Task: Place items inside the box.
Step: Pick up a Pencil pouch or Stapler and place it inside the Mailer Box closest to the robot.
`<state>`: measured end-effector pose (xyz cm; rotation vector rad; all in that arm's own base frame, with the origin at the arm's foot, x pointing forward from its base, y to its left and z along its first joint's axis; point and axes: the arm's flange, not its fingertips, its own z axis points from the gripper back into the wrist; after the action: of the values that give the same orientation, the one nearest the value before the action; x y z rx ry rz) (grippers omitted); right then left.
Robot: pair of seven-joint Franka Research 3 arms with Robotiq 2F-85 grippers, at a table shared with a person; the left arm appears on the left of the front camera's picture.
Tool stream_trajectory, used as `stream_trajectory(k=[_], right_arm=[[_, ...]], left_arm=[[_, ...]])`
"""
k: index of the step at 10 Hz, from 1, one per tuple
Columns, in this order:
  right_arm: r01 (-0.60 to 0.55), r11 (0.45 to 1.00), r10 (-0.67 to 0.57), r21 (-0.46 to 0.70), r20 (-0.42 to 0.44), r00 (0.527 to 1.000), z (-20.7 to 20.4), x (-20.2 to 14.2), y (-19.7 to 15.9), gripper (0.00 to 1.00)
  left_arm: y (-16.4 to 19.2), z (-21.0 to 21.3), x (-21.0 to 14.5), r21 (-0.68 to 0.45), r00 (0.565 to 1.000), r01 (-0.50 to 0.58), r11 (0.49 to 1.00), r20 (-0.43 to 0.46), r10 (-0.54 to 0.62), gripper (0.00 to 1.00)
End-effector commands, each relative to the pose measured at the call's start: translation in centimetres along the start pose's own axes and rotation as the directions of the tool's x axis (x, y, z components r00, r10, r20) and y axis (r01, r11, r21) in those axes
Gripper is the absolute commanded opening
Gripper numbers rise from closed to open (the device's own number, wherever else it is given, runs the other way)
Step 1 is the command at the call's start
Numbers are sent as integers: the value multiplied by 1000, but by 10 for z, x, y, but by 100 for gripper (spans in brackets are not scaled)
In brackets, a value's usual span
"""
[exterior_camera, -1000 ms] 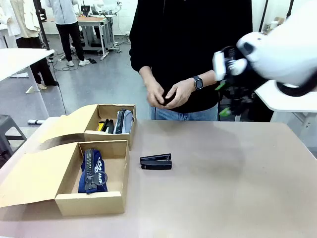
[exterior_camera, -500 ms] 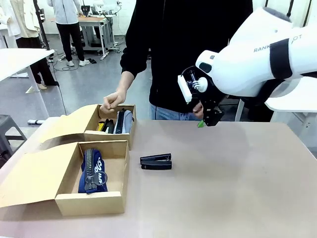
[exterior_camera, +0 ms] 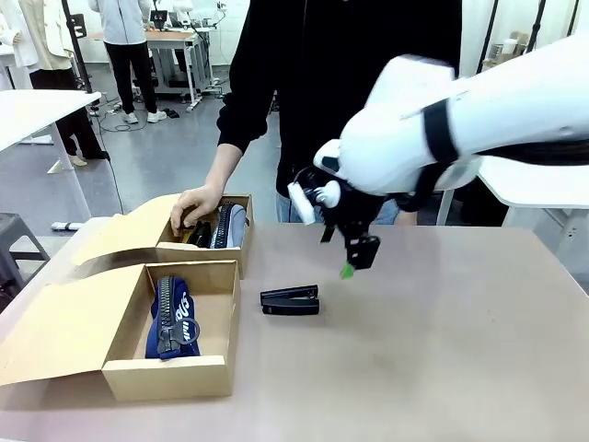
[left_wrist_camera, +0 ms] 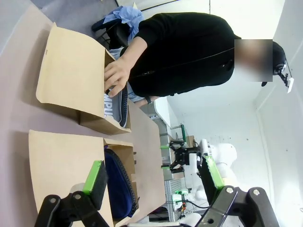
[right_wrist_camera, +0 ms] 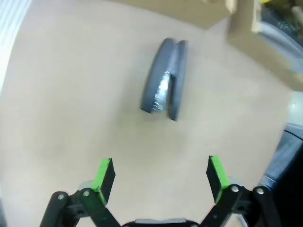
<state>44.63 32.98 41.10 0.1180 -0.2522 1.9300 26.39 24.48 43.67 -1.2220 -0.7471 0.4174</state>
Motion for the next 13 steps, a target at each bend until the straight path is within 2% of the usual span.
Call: stream_trajectory(k=[1,3,4,5,6,7,8,11,13], right_arm=[[142,985,-132,101,-96,987,-17,31,-24,100],[184,973,-161,140,-159,974,-55,54,-32,100],[188,980,-173,62,-196,965,-70,51,-46,100],[154,981,-141,122,-107,984,-53,43,-14,100],[154,981,-141,122,-107,984,-53,43,-14,100],[175,978,-158,117,-141,977,-72,49,-28,100],[291,956,-272,46,-241,932,-65,41,-40,100],[341,940,-325,29,-236,916,-110,53,-49,100],[334,938,-313,92,-185,931,-121,54,-51,100]], left_arm=[[-1,-1,0,-25,1000,19,1000,16,-18,100],[-1,-1,0,-25,1000,19,1000,16,-18,100],[-1,-1,0,-25,1000,19,1000,16,-18,100],[-1,-1,0,-25,1000,19,1000,16,-18,100],[-1,-1,0,-25,1000,19,1000,16,-18,100],[-1,-1,0,-25,1000,19,1000,16,-18,100],[-1,-1,0,-25,1000,19,1000,16,-18,100],[-1,-1,0,-25,1000,19,1000,16,-18,100],[-1,-1,0,-25,1000,19,1000,16,-18,100]])
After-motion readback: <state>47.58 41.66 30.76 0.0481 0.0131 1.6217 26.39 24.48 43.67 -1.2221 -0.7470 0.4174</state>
